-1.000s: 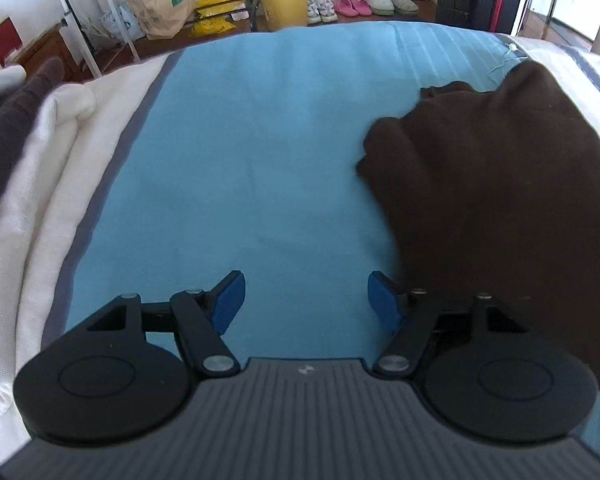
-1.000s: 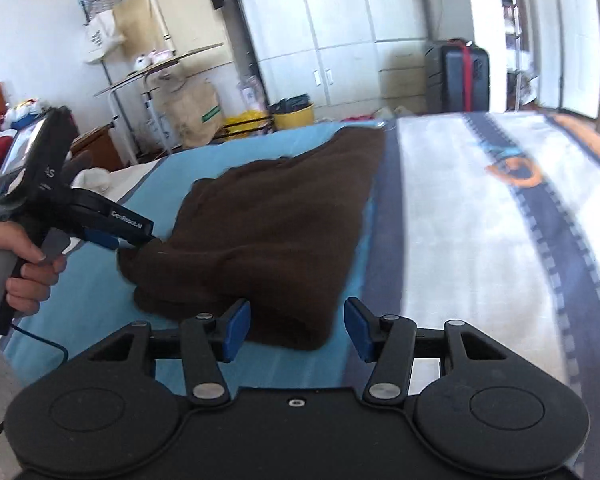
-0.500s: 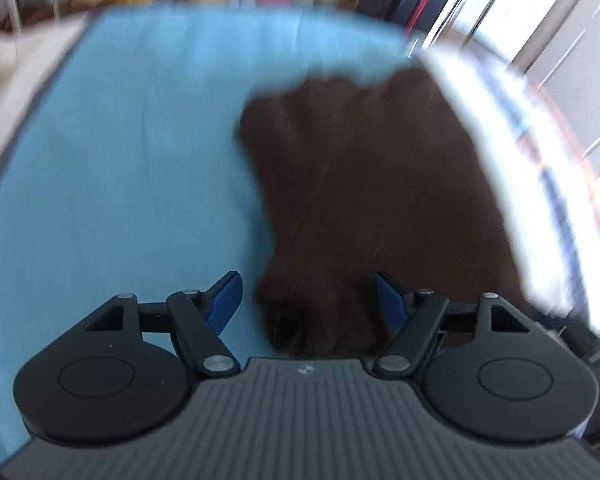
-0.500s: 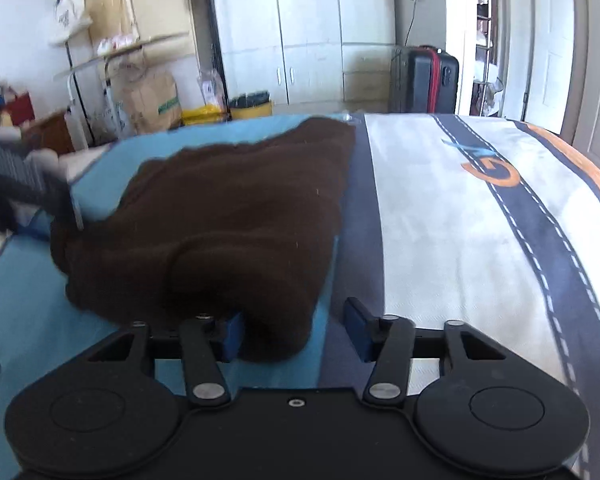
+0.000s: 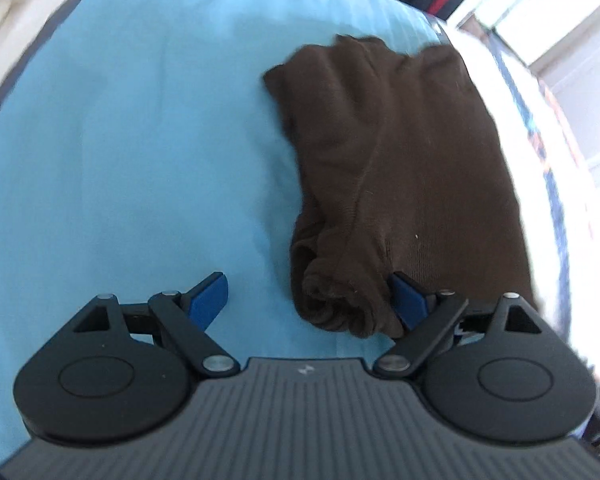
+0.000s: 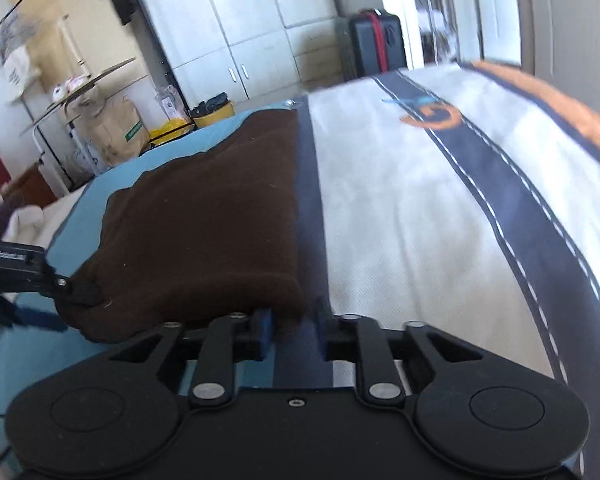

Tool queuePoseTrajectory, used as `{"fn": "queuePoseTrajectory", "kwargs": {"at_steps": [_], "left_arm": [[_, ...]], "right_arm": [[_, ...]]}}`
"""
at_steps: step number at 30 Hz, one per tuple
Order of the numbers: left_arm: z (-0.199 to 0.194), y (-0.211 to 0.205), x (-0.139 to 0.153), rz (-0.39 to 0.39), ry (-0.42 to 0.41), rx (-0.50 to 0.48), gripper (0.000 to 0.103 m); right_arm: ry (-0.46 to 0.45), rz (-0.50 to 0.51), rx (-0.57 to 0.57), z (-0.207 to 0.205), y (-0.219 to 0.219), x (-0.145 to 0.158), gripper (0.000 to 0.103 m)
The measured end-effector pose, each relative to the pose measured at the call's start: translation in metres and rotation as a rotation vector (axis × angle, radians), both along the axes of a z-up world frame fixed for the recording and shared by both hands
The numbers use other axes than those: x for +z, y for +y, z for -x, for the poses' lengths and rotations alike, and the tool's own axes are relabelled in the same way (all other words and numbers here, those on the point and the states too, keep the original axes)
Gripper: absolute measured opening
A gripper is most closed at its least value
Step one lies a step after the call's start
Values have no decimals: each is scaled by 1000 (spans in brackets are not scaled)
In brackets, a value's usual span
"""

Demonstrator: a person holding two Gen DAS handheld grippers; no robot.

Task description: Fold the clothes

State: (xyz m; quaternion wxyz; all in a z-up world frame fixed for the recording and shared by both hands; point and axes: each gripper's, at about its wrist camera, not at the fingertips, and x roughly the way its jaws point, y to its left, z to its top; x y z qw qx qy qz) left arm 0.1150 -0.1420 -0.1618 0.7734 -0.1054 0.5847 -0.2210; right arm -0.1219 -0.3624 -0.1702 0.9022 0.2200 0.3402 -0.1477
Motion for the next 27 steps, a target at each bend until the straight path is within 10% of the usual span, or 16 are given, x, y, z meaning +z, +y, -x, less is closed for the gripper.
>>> {"fn": "queuePoseTrajectory", "kwargs": {"at_steps": [5,11,19,22,24,27], "left_arm": [[-11,26,-4,128,28,103,81],[2,6,34,189,-179,-62,81],[21,-26,38,221,-237,-225,81],[23,-30,41,194,-271,-246,81],[25,-31,40,171,-279,-255,82],[22,-41,34,159,-286,-292,83]], "right_arm": [[20,-47,-29,20,-6,-1,42],[-142,-304,28,18,-17,-8,69],[-247,-491,-32,1,-27,-29,70],[-228,-502,-9,-14,-23,-39,70],[-236,-483,38,-22,-20,-38,32],[-256,-362,125,-30,-12,-22,28]]}}
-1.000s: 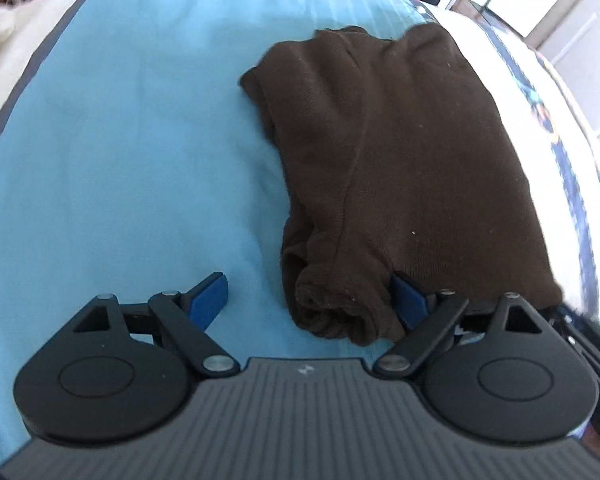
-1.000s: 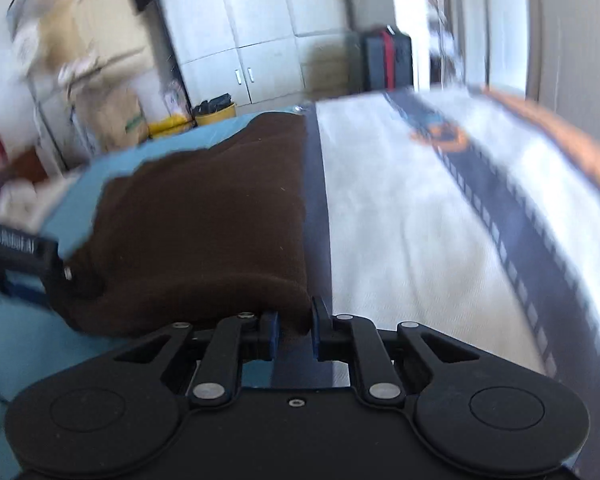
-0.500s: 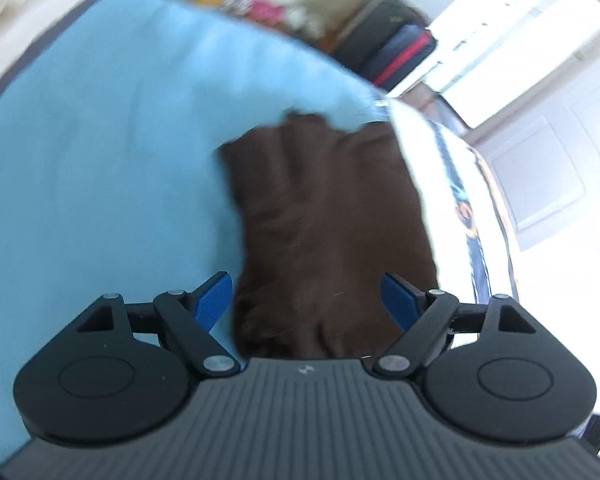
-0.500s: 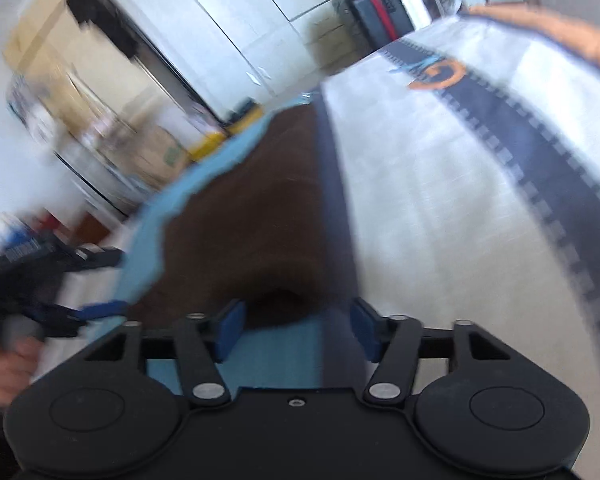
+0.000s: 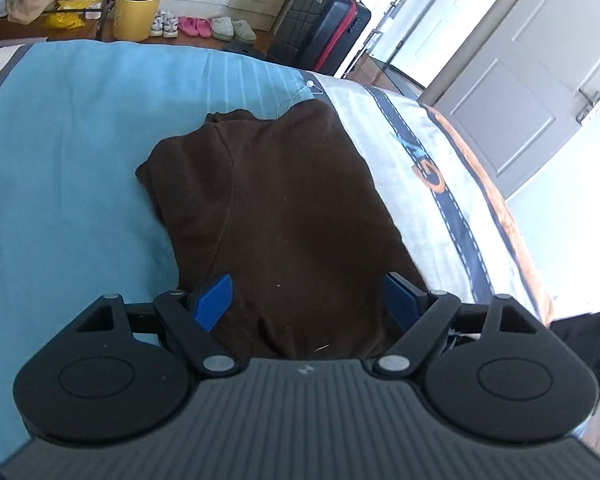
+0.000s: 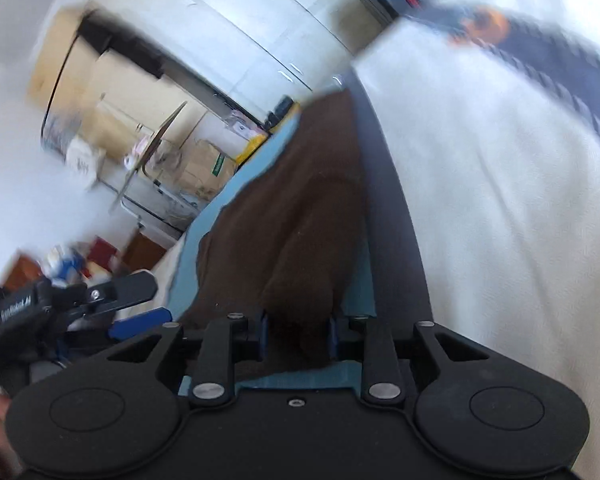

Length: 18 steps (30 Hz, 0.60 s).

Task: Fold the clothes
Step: 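Grasp the brown sweater end with the right gripper and lift it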

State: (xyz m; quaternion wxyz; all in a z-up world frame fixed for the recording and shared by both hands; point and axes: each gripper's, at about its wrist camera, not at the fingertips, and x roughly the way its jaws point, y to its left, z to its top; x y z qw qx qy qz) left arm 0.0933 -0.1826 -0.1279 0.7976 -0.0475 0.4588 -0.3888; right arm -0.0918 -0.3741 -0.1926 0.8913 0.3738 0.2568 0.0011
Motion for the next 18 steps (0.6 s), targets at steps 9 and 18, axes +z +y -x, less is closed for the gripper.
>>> {"fn": "queuePoseTrajectory", "kwargs": {"at_steps": [9,18], "left_arm": [[58,-17,26,-93,-418,-253,84],[108,-53,5,-273,-558,-453,84]], "right_arm": [[-91,-17,58,-16,-11,51,27],[-90,11,126,-18,-19,62,27]]}}
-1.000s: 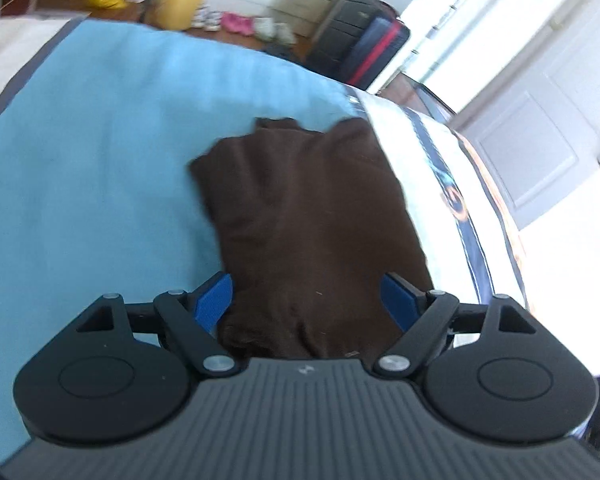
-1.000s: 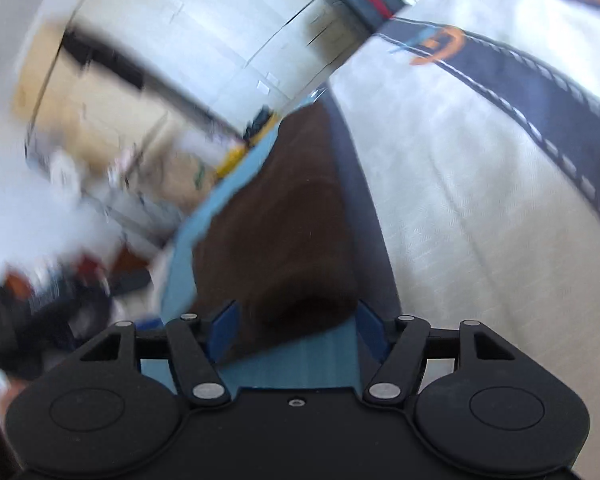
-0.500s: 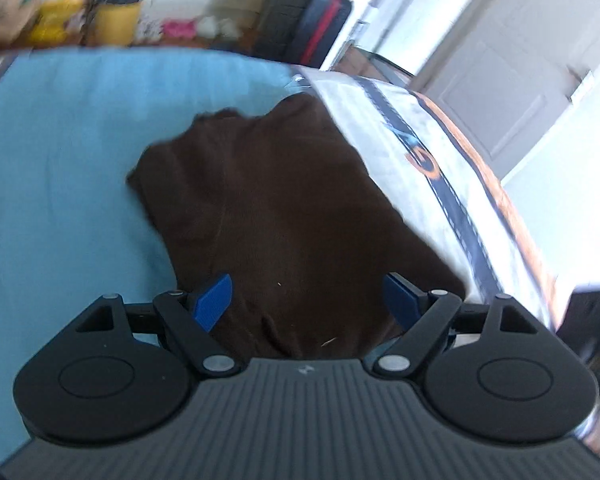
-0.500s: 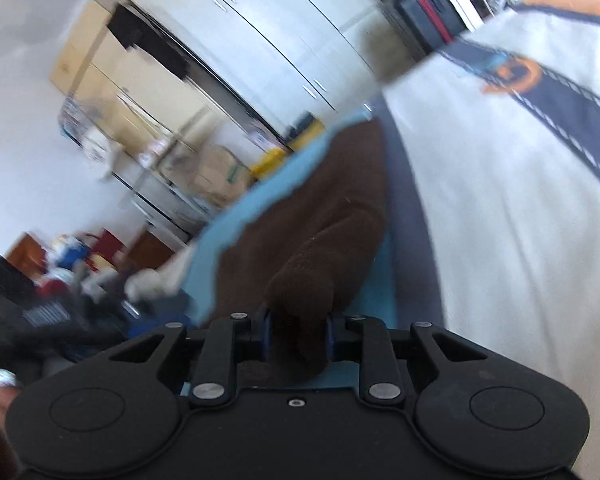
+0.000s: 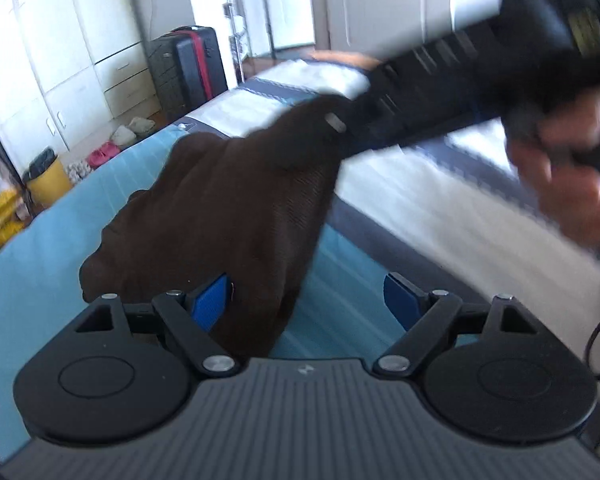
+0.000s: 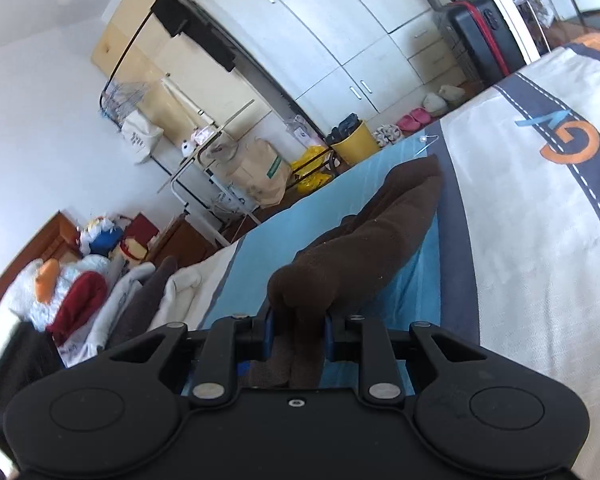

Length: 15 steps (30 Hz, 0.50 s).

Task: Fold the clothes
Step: 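Grasp the brown sweater end with the right gripper and lift it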

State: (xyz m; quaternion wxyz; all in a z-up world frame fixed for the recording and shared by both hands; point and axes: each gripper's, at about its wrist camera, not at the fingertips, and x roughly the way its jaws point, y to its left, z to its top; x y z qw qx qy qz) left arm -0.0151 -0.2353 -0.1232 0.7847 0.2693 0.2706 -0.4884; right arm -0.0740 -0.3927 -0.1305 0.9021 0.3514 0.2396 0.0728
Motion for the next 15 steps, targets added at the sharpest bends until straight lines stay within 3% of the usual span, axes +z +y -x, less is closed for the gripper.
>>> {"fn": "queuePoseTrajectory", "kwargs": {"at_steps": [6,13,14,15], "left_arm": [[-17,-16,-13,-42,5,104,84],[-3,-31,-35,-186,-185,140,83],[-4,-31,-35,-192,-206,170,75],[-6,-30,-35,-199,-225,204,55]], "right_arm": [[-19,-13,-31,10,-1,-4,27],[-63,-114,-37,3,-7,-15,27],[-69,-118,-35,2,-8,-15,27],[-72,-119,-37,3,-8,-15,27]]}}
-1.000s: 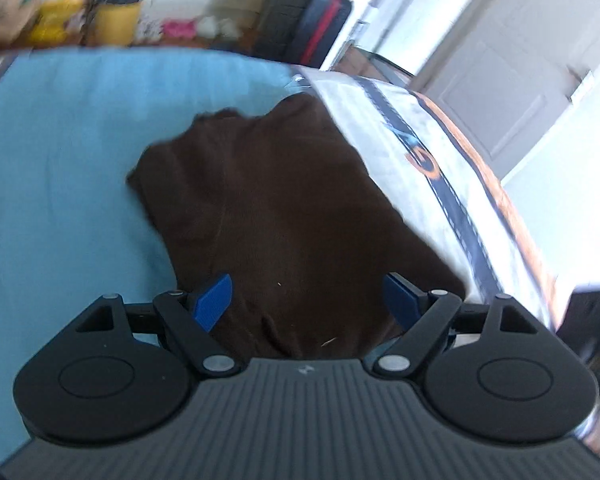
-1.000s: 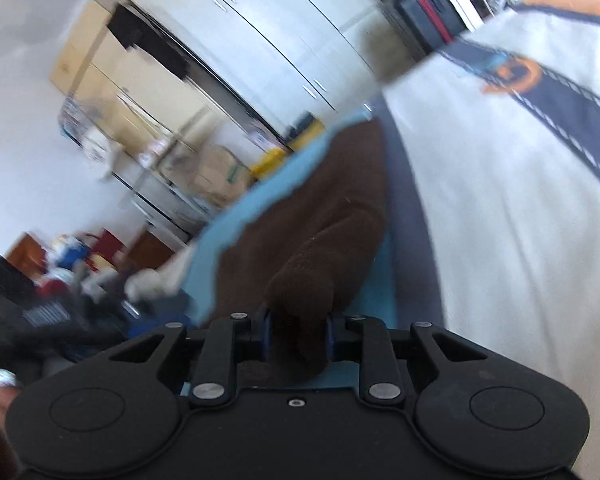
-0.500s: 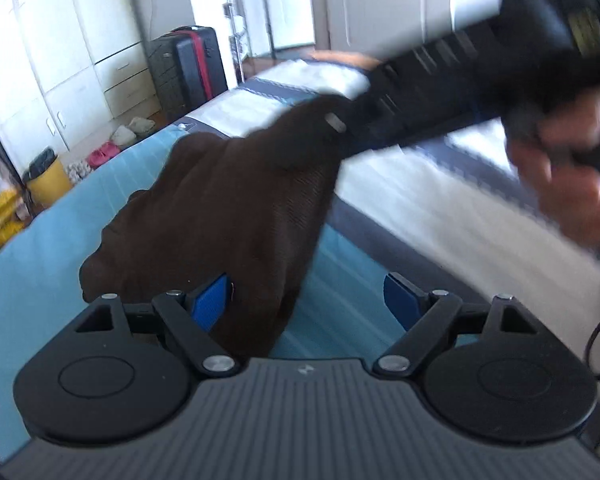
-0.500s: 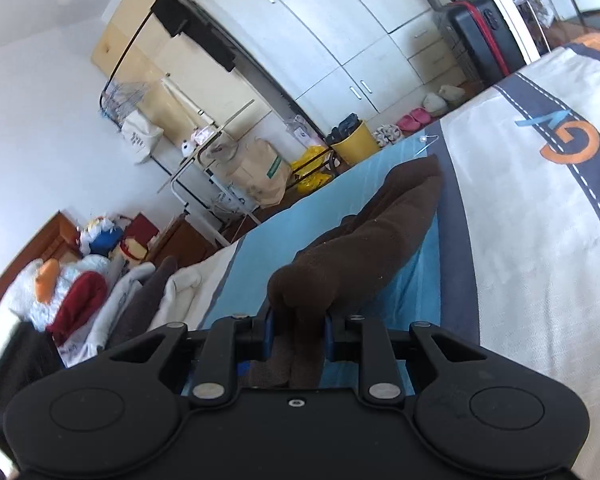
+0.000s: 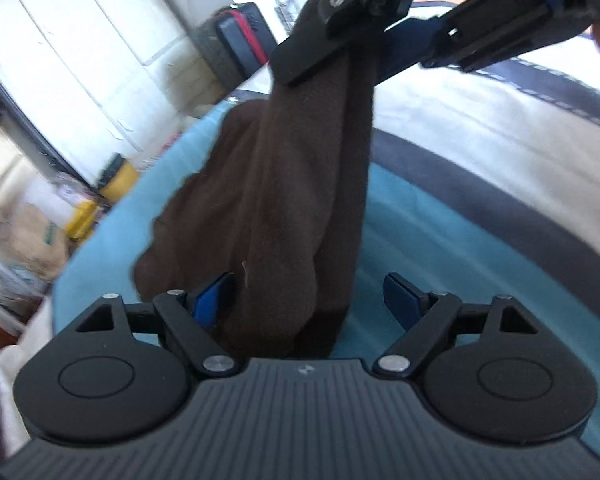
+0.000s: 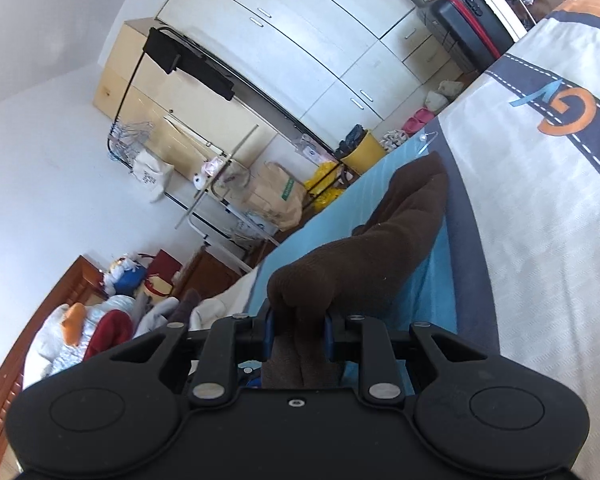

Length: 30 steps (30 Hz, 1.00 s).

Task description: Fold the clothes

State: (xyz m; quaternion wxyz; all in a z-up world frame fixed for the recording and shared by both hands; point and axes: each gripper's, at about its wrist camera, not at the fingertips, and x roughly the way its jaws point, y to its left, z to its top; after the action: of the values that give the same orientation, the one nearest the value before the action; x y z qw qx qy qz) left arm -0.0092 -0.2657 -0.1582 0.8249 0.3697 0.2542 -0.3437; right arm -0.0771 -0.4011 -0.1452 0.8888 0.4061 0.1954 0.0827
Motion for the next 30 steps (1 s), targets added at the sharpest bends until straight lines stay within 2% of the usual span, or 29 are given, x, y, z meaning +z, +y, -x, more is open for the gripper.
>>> {"fn": "queuePoseTrajectory", "kwargs": {"at_steps": [2,3,7,9,10,12,14,17,22,24,28,30], "left_arm": [[-9,2,4,-6,10,61,34],[-14,5,10,16,48,81,30],[-22,15,18,71,77,116,27],[-22,15,16,69,76,115,27],[-24,16,15,68,86,116,27],[-29,17,15,70,109,119,27],[-32,18,15,84,125,129,27],[-33,15,14,107,119,147,25],[-20,32,38,168,80,157,24],[-12,42,51,203,67,160,23],[15,70,72,288,133,155,24],[39,83,77,289,142,141,24]], "right_arm": [[4,-9,-9,2,-1,-3,27],[13,-19,-17,3,-1,-6,27],[41,-92,-47,3,-4,-24,37],[53,-133,-63,1,-6,-35,48],[60,-125,-69,-2,-5,-39,48],[65,-26,-67,-8,1,-43,34],[62,51,-79,-12,6,-46,31],[-1,15,-88,-6,8,-45,29],[-80,60,-45,15,22,-21,28],[-76,78,-7,23,29,-8,28],[-48,72,15,49,36,16,28],[-43,55,29,69,40,28,28]]}}
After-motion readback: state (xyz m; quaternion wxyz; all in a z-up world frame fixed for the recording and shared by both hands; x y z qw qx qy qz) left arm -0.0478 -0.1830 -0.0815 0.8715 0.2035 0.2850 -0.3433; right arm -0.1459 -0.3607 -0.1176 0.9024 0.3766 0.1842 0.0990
